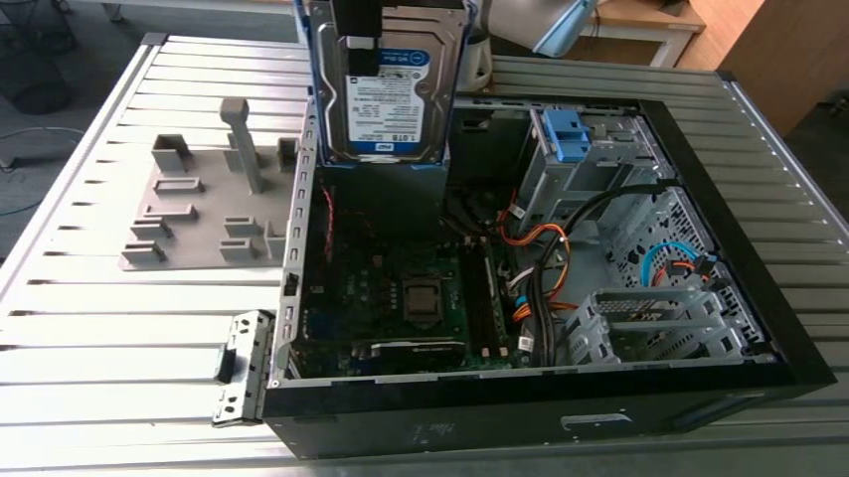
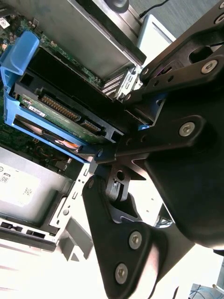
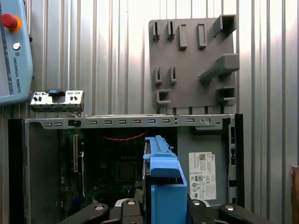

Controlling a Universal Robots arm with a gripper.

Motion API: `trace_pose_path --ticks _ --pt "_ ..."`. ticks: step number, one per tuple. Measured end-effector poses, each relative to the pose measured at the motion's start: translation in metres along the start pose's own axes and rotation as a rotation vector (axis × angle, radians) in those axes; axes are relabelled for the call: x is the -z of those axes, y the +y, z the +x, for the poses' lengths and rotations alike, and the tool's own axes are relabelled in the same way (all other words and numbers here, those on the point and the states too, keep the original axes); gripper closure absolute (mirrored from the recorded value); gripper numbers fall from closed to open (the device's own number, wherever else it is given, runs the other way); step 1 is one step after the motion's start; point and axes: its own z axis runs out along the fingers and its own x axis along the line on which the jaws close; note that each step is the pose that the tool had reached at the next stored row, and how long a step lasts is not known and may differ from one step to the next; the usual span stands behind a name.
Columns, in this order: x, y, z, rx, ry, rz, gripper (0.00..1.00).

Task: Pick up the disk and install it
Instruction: 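Pick up the disk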

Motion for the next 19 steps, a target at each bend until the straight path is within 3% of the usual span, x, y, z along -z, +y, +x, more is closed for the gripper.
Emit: trace_pose_path --ticks 19 --pt "0.0 -0.0053 -0.0001 0.0 0.0 0.0 0.64"
